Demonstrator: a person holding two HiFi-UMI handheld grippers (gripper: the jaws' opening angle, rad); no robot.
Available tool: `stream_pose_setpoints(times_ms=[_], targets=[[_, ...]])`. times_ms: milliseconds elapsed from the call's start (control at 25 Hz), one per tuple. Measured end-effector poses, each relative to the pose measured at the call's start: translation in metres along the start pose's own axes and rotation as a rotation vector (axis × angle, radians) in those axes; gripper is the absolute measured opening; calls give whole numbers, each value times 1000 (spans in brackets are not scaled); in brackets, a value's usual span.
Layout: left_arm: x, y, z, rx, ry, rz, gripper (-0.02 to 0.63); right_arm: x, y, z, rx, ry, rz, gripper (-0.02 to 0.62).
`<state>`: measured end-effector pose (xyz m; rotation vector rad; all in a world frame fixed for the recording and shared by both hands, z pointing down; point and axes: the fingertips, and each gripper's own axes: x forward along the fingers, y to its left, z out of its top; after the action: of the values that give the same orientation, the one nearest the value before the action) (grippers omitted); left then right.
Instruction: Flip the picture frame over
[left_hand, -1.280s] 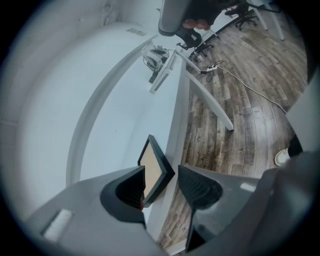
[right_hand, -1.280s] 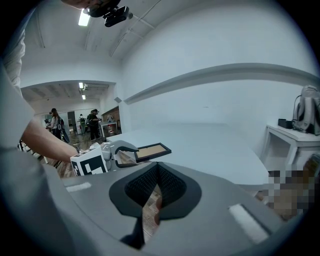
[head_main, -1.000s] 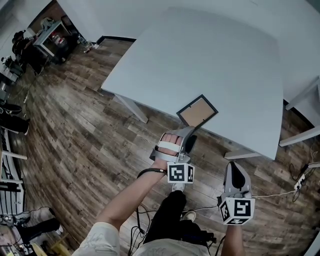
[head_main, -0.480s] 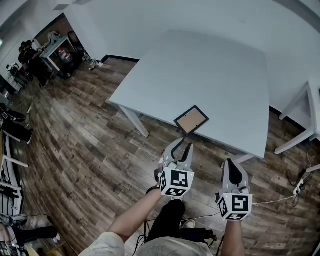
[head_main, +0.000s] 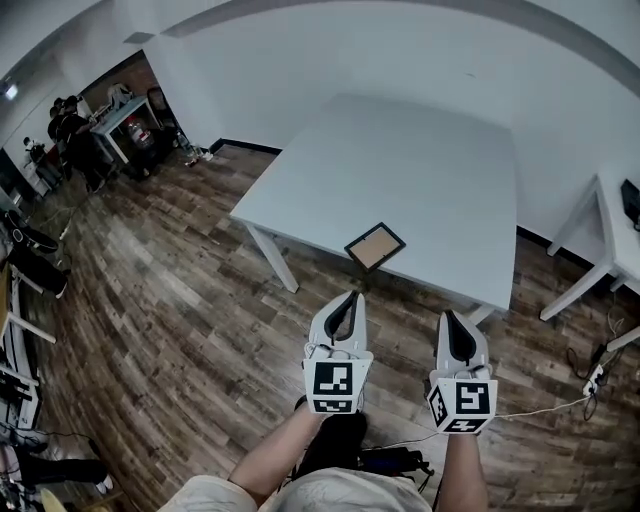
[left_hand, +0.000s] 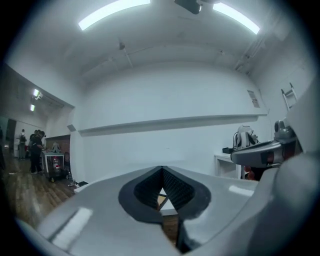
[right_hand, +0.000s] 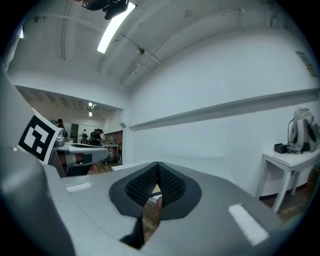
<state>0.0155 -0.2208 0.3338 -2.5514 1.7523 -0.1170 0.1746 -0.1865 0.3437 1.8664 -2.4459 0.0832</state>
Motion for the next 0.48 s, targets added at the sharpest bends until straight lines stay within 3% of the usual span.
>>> stream_pose_setpoints(times_ms=[200, 480], targets=[[-34, -12, 5, -53, 5, 5, 0, -26, 9, 3, 0, -5, 11, 23], [-68, -28, 8, -6, -10, 1, 0, -55, 14, 3, -3, -11, 14, 21]])
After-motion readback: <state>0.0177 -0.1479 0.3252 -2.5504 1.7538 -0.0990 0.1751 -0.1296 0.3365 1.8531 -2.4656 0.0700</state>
